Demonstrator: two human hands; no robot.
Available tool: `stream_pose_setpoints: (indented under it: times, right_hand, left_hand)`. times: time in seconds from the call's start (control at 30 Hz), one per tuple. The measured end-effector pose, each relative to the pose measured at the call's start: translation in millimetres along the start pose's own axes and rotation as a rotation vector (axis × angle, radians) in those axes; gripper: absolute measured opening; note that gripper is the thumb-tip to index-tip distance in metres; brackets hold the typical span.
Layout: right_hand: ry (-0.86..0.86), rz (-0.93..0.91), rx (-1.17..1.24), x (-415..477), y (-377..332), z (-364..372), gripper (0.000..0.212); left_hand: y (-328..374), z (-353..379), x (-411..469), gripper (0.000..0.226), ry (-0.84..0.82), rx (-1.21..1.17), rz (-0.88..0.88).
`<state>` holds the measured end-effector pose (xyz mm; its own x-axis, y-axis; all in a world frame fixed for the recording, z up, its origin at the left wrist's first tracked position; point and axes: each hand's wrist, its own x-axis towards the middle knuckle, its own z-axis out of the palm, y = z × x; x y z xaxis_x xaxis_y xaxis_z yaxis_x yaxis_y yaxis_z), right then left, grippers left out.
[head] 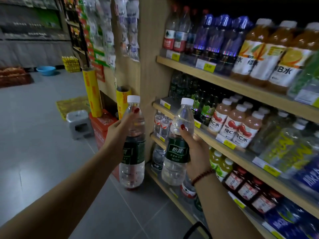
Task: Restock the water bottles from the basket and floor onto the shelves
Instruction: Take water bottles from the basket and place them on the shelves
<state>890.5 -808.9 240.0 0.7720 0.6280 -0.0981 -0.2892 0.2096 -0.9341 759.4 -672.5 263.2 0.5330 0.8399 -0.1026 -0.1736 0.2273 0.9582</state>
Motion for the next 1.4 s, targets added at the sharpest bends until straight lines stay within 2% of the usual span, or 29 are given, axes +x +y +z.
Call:
stream_pose_setpoints:
  times: [0.07,0.17,0.3,0.37,0.47,0.6,0.7,0.83,1.13,1.17,1.23,1.3,1.4]
  right_hand:
    - [-0.025,-0.001,0.013,28,-3,3,0.046]
    - [-0.057,-0.018,0.032,65,-7,11,0.037]
    - [-0.045,-0.021,0.037,104,-1,25,0.046]
    - [-0.048,-0.014,-0.002,123,5,33,0.052]
    - [-0.031,0.014,-0.038,150,14,50,0.055]
    - [0.055,0.025,-0.040,188,30,80,0.056]
    - [0.134,0.011,-0.055,214,40,105,0.064]
    - [0.164,0.047,-0.013,236,46,130,0.048]
    - [0.366,0.078,0.002,286,50,137,0.025]
    - [0.384,0.080,0.006,295,48,135,0.027]
    - [0.416,0.101,0.027,313,42,131,0.045]
    - [0.456,0.106,0.062,332,34,124,0.059]
    - [0.473,0.094,0.088,364,19,113,0.068]
  left_hand:
    - [4,7,24,0.034,0.005,-0.003,0.017]
    - [7,17,57,0.035,0.002,-0.003,0.040]
    - [8,22,99,0.024,0.012,-0.001,0.010]
    - [9,22,123,0.031,0.021,0.003,-0.025]
    - [15,19,159,0.059,-0.020,-0.003,-0.065]
    - [25,5,209,0.072,-0.126,0.003,-0.082]
    - [29,-9,253,0.056,-0.161,0.013,-0.114]
    - [34,-22,303,0.038,-0.222,0.057,-0.151]
    - [14,-23,363,0.040,-0.329,0.029,-0.283]
    - [12,-20,367,0.046,-0.343,0.043,-0.278]
    - [10,-14,375,0.054,-0.365,0.063,-0.275]
    - [6,-8,382,0.052,-0.372,0.061,-0.286]
    - [-1,4,393,0.049,-0.391,0.105,-0.275]
